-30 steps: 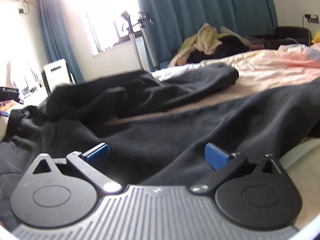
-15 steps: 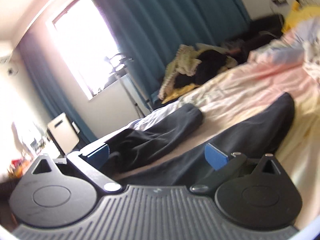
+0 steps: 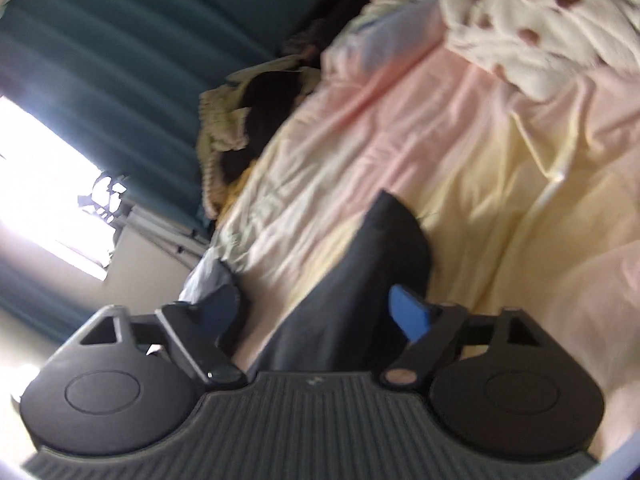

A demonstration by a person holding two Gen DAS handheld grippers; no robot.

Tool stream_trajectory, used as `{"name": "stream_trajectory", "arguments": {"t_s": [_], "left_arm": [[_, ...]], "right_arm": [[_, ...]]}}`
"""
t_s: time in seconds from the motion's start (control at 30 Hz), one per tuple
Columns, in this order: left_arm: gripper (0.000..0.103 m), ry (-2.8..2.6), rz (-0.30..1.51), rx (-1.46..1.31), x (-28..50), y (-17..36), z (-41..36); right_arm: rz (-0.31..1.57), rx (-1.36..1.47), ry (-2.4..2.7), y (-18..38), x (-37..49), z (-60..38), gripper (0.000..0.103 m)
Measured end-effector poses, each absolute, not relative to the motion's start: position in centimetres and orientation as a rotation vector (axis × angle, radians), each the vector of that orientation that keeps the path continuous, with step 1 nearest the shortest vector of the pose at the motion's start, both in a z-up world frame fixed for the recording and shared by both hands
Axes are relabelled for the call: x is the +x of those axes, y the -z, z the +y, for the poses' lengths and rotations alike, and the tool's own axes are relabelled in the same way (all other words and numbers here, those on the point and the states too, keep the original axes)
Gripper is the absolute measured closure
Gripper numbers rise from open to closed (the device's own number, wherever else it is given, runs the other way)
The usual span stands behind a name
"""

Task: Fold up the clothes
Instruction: 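Grasp the pants leg edge with the right tool while the left tool pinches fabric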

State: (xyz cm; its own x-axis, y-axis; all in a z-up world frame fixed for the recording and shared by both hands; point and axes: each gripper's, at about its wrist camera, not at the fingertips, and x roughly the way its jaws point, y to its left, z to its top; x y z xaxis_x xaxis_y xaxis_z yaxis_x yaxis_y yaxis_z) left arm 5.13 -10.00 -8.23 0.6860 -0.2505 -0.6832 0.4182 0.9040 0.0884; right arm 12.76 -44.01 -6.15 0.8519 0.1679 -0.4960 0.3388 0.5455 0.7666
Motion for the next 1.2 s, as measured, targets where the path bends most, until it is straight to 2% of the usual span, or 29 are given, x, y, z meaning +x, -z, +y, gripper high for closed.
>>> {"name": "stream_trajectory", "arguments": {"t_s": [0.07,0.13,0.2,0.23,0.3,0.33,0.37,0.4,0.43,0.5,0.57,0.63,0.73,0.77,0.8,0.83,0.87,0.93,1.03,1.2], "left_arm": [[0.018,0.378,0.752,0.244,6.0,9.0,-10.3],[0.029,0.372,0.758,0.229,6.7,9.3,-10.1],[0.052,0.361,0.749,0.198,7.3,9.3,-9.5],[0.057,0.358,0.748,0.17,7.6,9.4,-9.1],[0.077,0.356,0.749,0.067,8.3,9.1,-7.6],[0.081,0.356,0.749,0.009,8.7,8.8,-6.8],[0.084,0.364,0.75,-0.057,9.1,8.5,-5.9],[0.085,0.377,0.751,-0.121,9.5,8.2,-5.0],[0.086,0.393,0.749,-0.187,9.9,7.9,-4.0],[0.087,0.425,0.734,-0.299,10.5,7.3,-2.2],[0.089,0.451,0.701,-0.383,10.8,6.7,-0.6],[0.089,0.473,0.66,-0.442,10.6,6.1,0.7],[0.089,0.499,0.615,-0.545,10.3,5.5,2.5],[0.089,0.5,0.606,-0.564,10.2,5.3,3.0],[0.089,0.498,0.597,-0.578,10.1,5.2,3.4],[0.089,0.486,0.597,-0.567,10.0,5.0,3.5],[0.089,0.479,0.615,-0.552,10.0,5.1,3.4],[0.089,0.466,0.652,-0.519,10.1,5.2,3.2],[0.089,0.462,0.734,-0.445,10.3,5.7,1.8],[0.089,0.43,0.747,-0.368,10.2,6.0,0.7]], "right_arm": [[0.585,1.045,0.128,7.6,13.4,-44.6,0.041],[0.604,1.088,0.149,9.1,14.1,-45.2,0.043],[0.623,1.129,0.17,10.5,14.8,-45.8,0.043],[0.617,1.107,0.16,10.4,15.2,-45.7,0.043],[0.608,1.053,0.151,10.0,16.0,-45.5,0.043],[0.604,1.022,0.151,9.8,16.3,-45.4,0.046],[0.601,0.99,0.151,9.5,16.7,-45.3,0.065],[0.598,0.959,0.151,9.3,17.0,-45.2,0.092],[0.586,0.94,0.155,9.1,17.1,-45.2,0.096],[0.558,0.919,0.153,8.8,17.4,-45.2,0.098],[0.545,0.889,0.144,7.2,18.2,-45.0,0.098],[0.455,0.794,0.082,3.5,18.3,-44.1,0.098],[0.401,0.731,0.082,2.3,16.0,-43.4,0.098],[0.383,0.71,0.081,1.9,15.2,-43.1,0.09],[0.365,0.689,0.081,1.5,14.4,-42.9,0.066],[0.347,0.668,0.081,1.1,13.7,-42.6,0.056],[0.329,0.647,0.081,0.7,12.9,-42.4,0.053],[0.295,0.606,0.08,-0.1,11.4,-41.9,0.053],[0.506,0.805,0.129,4.5,10.8,-44.6,0.053],[0.58,1.138,0.186,9.1,9.7,-48.0,0.048]]}}
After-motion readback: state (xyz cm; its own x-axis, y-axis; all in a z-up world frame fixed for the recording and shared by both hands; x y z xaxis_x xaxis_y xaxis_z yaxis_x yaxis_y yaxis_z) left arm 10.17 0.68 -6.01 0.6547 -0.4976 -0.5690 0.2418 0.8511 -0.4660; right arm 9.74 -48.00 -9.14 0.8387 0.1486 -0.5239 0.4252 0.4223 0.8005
